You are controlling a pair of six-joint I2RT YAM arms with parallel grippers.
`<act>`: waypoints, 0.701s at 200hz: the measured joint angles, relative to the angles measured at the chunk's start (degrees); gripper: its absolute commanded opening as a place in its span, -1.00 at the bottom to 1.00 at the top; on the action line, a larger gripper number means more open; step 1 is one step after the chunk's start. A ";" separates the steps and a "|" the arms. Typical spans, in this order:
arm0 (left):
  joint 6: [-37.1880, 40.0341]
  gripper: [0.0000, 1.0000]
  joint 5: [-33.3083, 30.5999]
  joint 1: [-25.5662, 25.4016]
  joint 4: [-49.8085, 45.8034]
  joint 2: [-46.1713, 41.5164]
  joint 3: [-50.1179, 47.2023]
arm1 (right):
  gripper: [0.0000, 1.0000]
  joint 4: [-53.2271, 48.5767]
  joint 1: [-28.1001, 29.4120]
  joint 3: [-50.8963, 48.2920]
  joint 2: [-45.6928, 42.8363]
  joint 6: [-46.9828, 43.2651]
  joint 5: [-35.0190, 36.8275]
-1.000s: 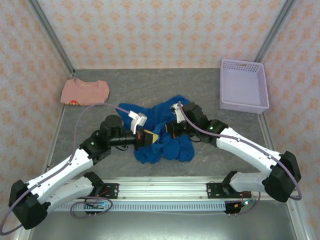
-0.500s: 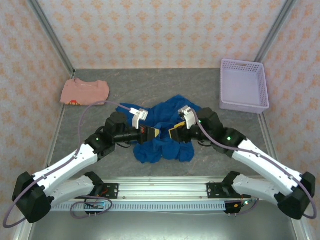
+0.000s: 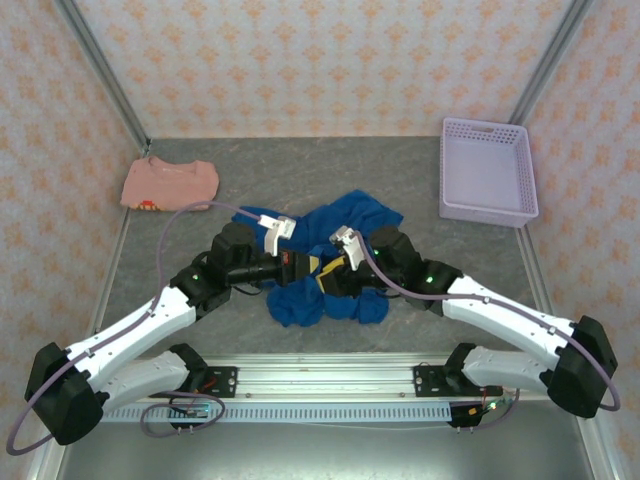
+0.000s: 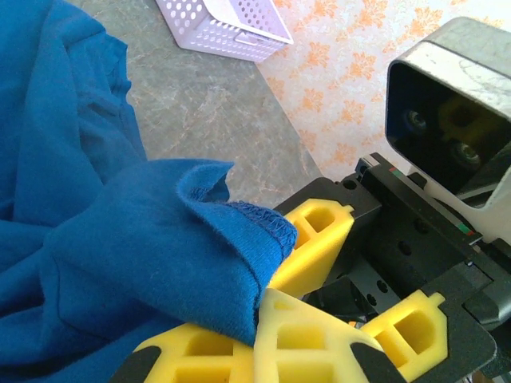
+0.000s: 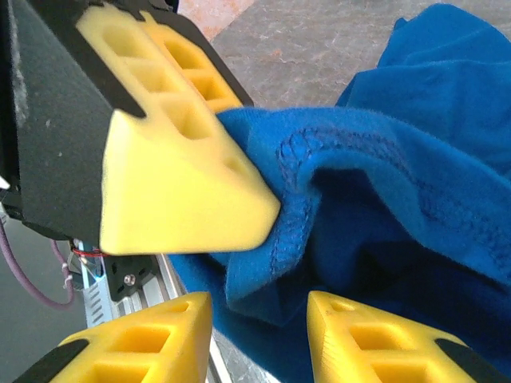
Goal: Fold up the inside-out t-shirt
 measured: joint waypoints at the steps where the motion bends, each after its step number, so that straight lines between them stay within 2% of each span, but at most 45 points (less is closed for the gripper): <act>1: 0.00 -1.00 0.00 0.00 -0.02 0.00 0.02 | -0.30 0.07 0.00 -0.02 0.04 0.00 -0.02; 38: 0.00 -1.00 0.00 0.00 -1.14 0.00 0.57 | -0.51 2.73 0.00 -0.04 1.03 0.35 -0.31; 85: -0.02 -1.00 -0.15 0.00 -1.18 -0.02 0.68 | -1.00 4.02 0.00 -0.39 1.14 0.59 0.07; 119: -0.04 -1.00 -1.86 0.00 -2.23 -0.46 0.87 | -1.00 3.89 0.00 -0.39 0.90 0.81 0.09; 140: 0.26 -0.41 -4.50 -0.02 -4.26 -0.57 1.70 | -1.00 3.08 0.00 -0.31 -0.20 1.03 0.07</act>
